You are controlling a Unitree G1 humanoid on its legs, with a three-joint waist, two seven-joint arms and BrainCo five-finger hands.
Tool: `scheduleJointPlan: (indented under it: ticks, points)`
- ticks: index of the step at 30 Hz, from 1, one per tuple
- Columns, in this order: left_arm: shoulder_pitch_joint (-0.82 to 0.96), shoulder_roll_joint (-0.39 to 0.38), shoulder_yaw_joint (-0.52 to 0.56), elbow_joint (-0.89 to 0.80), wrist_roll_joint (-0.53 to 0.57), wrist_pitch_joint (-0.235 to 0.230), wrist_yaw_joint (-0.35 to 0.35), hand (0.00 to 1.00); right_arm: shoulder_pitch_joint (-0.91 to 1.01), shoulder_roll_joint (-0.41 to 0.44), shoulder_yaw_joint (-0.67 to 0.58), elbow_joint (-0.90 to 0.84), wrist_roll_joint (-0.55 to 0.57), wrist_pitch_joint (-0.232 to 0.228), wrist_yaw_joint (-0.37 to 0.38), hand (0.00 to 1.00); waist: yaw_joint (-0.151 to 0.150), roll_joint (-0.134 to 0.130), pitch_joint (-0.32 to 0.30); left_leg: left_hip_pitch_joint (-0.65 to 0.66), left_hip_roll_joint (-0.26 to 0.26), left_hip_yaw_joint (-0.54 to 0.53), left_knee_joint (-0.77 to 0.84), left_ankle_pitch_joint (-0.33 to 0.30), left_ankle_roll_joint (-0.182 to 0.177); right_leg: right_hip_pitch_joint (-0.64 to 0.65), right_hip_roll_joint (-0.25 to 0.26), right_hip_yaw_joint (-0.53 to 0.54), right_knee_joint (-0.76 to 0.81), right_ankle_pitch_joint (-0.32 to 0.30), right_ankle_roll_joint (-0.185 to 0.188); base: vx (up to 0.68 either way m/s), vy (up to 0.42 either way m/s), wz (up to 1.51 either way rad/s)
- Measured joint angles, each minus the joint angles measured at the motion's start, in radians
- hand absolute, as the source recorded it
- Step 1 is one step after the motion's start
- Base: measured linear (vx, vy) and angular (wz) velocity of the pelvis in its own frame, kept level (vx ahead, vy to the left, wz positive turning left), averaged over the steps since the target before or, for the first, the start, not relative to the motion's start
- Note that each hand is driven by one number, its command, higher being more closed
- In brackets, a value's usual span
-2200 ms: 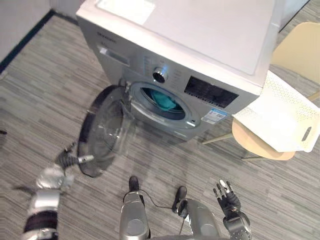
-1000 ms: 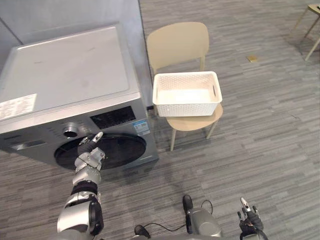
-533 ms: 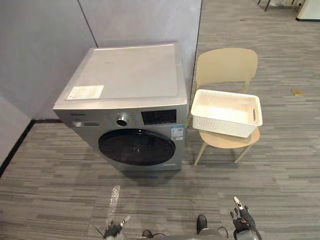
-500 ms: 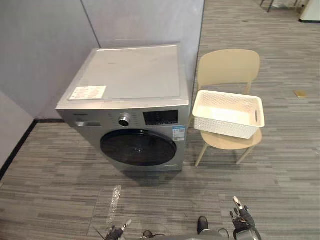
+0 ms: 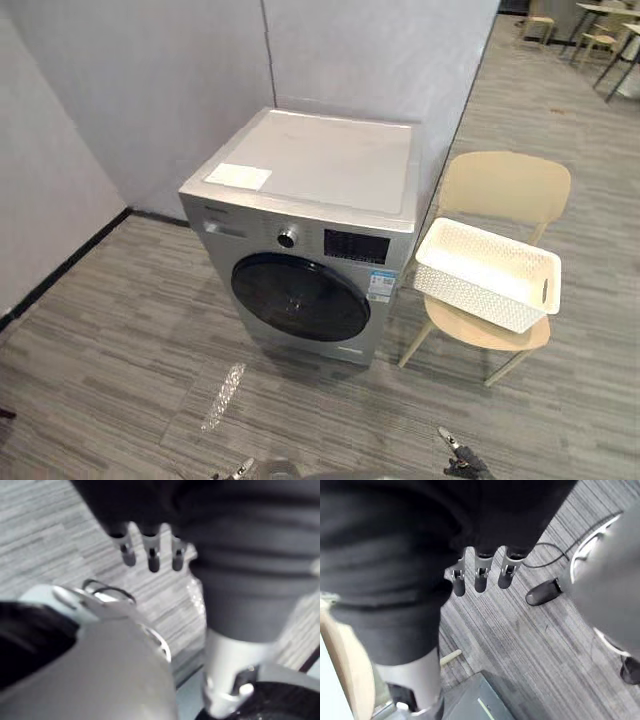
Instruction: Pick up the laundry basket with both hands and put the clothes into the washing machine.
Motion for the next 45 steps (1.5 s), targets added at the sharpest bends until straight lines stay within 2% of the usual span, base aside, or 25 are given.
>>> scheduleJointPlan:
  ticks: [2,5,7,9,11,13,14,17,18,19,20,22,24,26,27,28,30,31,32,34,37,39,42,43,45]
  points:
    - [-0.001,-0.002,-0.006,-0.011,-0.033,-0.001,0.001,0.0,0.001,-0.008,0.0,0.026,-0.022,0.011,-0.004,0.0,0.001,-0.002,0.011,-0.016,0.001,0.064,0.02,0.012,0.029,-0.006,-0.01,-0.038,0.01,-0.011,-0.001,-0.06,-0.007,0.63]
    - [-0.005,-0.026,-0.027,-0.01,-0.037,0.001,-0.001,0.0,-0.03,-0.047,-0.006,0.041,-0.066,0.02,-0.019,0.0,0.014,0.032,0.04,-0.034,-0.067,0.202,0.057,-0.017,0.046,-0.044,-0.054,-0.027,0.032,-0.01,0.008,-0.07,0.144,0.13]
    - [-0.003,-0.025,-0.035,-0.002,-0.028,0.001,-0.004,0.0,-0.037,-0.048,-0.056,0.039,-0.075,0.025,-0.022,0.0,0.014,0.051,0.032,0.004,-0.077,0.384,-0.105,-0.059,0.083,-0.082,-0.043,-0.021,0.01,0.007,0.029,-0.04,0.127,0.1]
    - [-0.021,-0.023,-0.007,0.013,-0.027,0.004,-0.004,0.0,-0.047,-0.029,-0.1,0.041,-0.074,0.027,-0.037,0.0,0.031,0.031,0.027,0.006,-0.123,0.39,-0.181,-0.056,0.102,-0.09,-0.054,-0.017,0.004,0.016,0.037,0.0,0.1,0.08]
    - [-0.021,-0.019,0.015,0.014,-0.029,0.004,0.0,0.0,-0.056,-0.016,-0.12,0.042,-0.074,0.027,-0.049,0.0,0.026,0.009,0.029,0.037,-0.177,0.368,-0.236,-0.056,0.102,-0.091,-0.09,-0.024,0.032,0.014,0.04,0.07,0.152,0.38]
    - [-0.02,-0.025,0.026,0.016,-0.031,0.003,0.004,0.0,-0.061,-0.016,-0.12,0.041,-0.068,0.025,-0.052,0.0,0.026,0.002,0.028,0.071,-0.221,0.338,-0.292,-0.056,0.102,-0.104,-0.147,-0.042,0.155,-0.054,0.081,0.12,0.226,0.63]
    - [-0.028,-0.023,0.013,0.027,-0.04,0.003,0.007,0.0,-0.063,-0.014,-0.118,0.039,-0.039,0.018,-0.049,0.0,0.022,-0.002,0.012,0.094,-0.256,0.292,-0.309,-0.056,0.102,-0.167,-0.228,-0.051,0.422,-0.146,0.101,0.16,0.209,0.82]
    - [-0.033,0.004,-0.039,0.021,-0.049,-0.001,0.014,0.0,-0.055,-0.008,-0.114,0.028,0.005,-0.006,-0.049,0.0,-0.002,-0.029,0.008,0.119,-0.293,0.193,-0.314,-0.051,0.11,-0.289,-0.323,0.045,0.8,-0.109,0.077,0.15,0.104,1.18]
    - [-0.04,0.029,-0.059,0.02,-0.048,0.002,0.016,0.0,-0.051,-0.004,-0.109,0.025,0.005,-0.01,-0.045,0.0,-0.014,-0.066,0.013,0.136,-0.314,0.114,-0.321,-0.044,0.12,-0.335,-0.337,0.13,0.937,-0.018,0.057,0.21,0.044,1.6]
    - [-0.043,0.04,-0.078,0.003,-0.048,0.002,0.016,0.0,-0.045,-0.002,-0.108,0.03,0.005,-0.009,-0.046,0.0,-0.019,-0.063,0.019,0.155,-0.323,0.052,-0.325,-0.033,0.139,-0.363,-0.331,0.185,1.014,0.07,0.066,0.32,0.01,1.79]
    - [-0.043,0.045,-0.091,-0.019,-0.048,0.0,0.016,0.0,-0.035,0.006,-0.109,0.033,0.005,-0.008,-0.047,0.0,-0.024,-0.077,0.017,0.166,-0.327,0.005,-0.324,-0.023,0.158,-0.387,-0.32,0.222,1.075,0.098,0.073,0.31,-0.032,1.66]
    - [-0.053,0.034,-0.091,-0.054,-0.047,-0.004,0.015,0.0,-0.03,0.038,-0.133,0.027,0.006,-0.003,-0.051,0.0,-0.021,-0.098,0.023,0.159,-0.321,-0.122,-0.3,-0.028,0.175,-0.487,-0.255,0.292,1.182,-0.044,0.023,0.33,-0.135,1.53]
    - [-0.058,0.01,-0.066,-0.075,-0.045,-0.008,0.014,0.0,-0.005,0.063,-0.144,-0.016,0.008,0.003,-0.052,0.0,-0.024,-0.089,0.028,0.165,-0.31,-0.205,-0.279,-0.048,0.168,-0.544,-0.204,0.341,1.157,-0.108,0.025,0.29,-0.192,1.49]
    - [-0.056,-0.014,-0.025,-0.084,-0.038,-0.015,0.012,0.0,0.014,0.07,-0.158,-0.048,0.014,0.006,-0.051,0.0,-0.023,-0.077,0.03,0.175,-0.298,-0.277,-0.245,-0.087,0.153,-0.538,-0.153,0.394,0.981,-0.133,0.042,0.25,-0.211,1.37]
    - [-0.054,-0.029,0.009,-0.084,-0.02,-0.019,0.004,0.0,0.018,0.072,-0.158,-0.047,0.015,0.006,-0.051,0.0,-0.022,-0.07,0.023,0.185,-0.284,-0.307,-0.225,-0.115,0.13,-0.494,-0.133,0.418,0.773,-0.131,0.042,0.28,-0.281,1.17]
    - [-0.054,-0.04,0.043,-0.084,0.008,-0.021,-0.006,0.0,0.026,0.076,-0.158,-0.046,0.032,0.004,-0.052,0.0,-0.021,-0.07,0.013,0.183,-0.277,-0.339,-0.201,-0.146,0.11,-0.445,-0.122,0.41,0.571,-0.103,0.048,0.3,-0.318,1.08]
    - [-0.051,-0.042,0.075,-0.089,0.037,-0.021,-0.008,0.0,0.039,0.087,-0.165,-0.045,0.044,0.004,-0.052,0.0,-0.006,-0.088,-0.008,0.17,-0.269,-0.375,-0.169,-0.189,0.077,-0.406,-0.116,0.415,0.424,-0.022,0.03,0.37,-0.445,0.76]
    - [-0.051,-0.047,0.098,-0.086,0.056,-0.019,-0.006,0.0,0.047,0.091,-0.168,-0.037,0.052,0.005,-0.051,0.0,-0.001,-0.094,-0.023,0.159,-0.247,-0.396,-0.122,-0.234,0.041,-0.372,-0.104,0.374,0.399,-0.054,0.043,0.45,-0.552,0.91]
    - [-0.054,-0.071,0.112,-0.086,0.066,-0.017,-0.008,0.0,0.046,0.062,-0.202,-0.01,0.081,0.051,-0.072,0.0,-0.003,-0.045,-0.038,0.126,-0.195,-0.388,-0.066,-0.25,0.01,-0.351,-0.07,0.306,0.395,-0.09,0.018,0.36,-0.42,0.88]
    - [-0.067,-0.088,0.107,-0.083,0.068,-0.017,-0.009,0.0,0.077,0.038,-0.234,0.043,0.096,0.063,-0.089,0.0,-0.003,-0.01,-0.04,0.096,-0.143,-0.377,0.017,-0.256,0.001,-0.329,-0.047,0.237,0.41,-0.126,-0.008,0.33,-0.298,0.81]
    - [-0.078,-0.097,0.106,-0.092,0.039,-0.016,-0.006,0.0,0.096,0.022,-0.234,0.058,0.152,0.135,-0.112,0.0,-0.014,0.006,-0.025,-0.023,-0.131,-0.371,0.262,-0.21,-0.041,-0.272,-0.036,0.178,0.417,-0.166,-0.017,0.21,-0.2,0.54]
    - [-0.086,-0.097,0.103,-0.099,0.028,-0.018,-0.005,0.0,0.102,0.024,-0.237,0.062,0.178,0.131,-0.135,0.0,-0.016,0.009,-0.02,-0.082,-0.12,-0.348,0.393,-0.164,-0.063,-0.237,-0.045,0.142,0.422,-0.181,-0.01,0.12,-0.062,0.58]
    - [-0.097,-0.084,0.08,-0.108,0.026,-0.021,0.0,0.0,0.102,0.039,-0.239,0.059,0.192,0.095,-0.131,0.0,-0.032,-0.021,-0.013,-0.085,-0.068,-0.151,0.375,-0.141,-0.05,-0.184,-0.098,0.093,0.364,-0.163,0.007,0.04,0.067,0.65]
    - [-0.102,-0.075,0.058,-0.106,0.02,-0.021,0.0,0.0,0.1,0.048,-0.254,0.053,0.189,0.07,-0.127,0.0,-0.026,-0.024,-0.015,-0.052,-0.04,-0.055,0.299,-0.188,0.02,-0.164,-0.12,0.071,0.344,-0.151,0.013,0.0,0.139,0.84]
    - [-0.098,-0.075,0.039,-0.093,0.019,-0.02,0.005,0.0,0.085,0.047,-0.279,0.037,0.19,0.025,-0.115,0.0,-0.03,-0.013,-0.019,-0.007,-0.006,-0.036,0.073,-0.19,0.019,-0.157,-0.132,0.056,0.328,-0.135,0.042,-0.04,0.194,0.53]
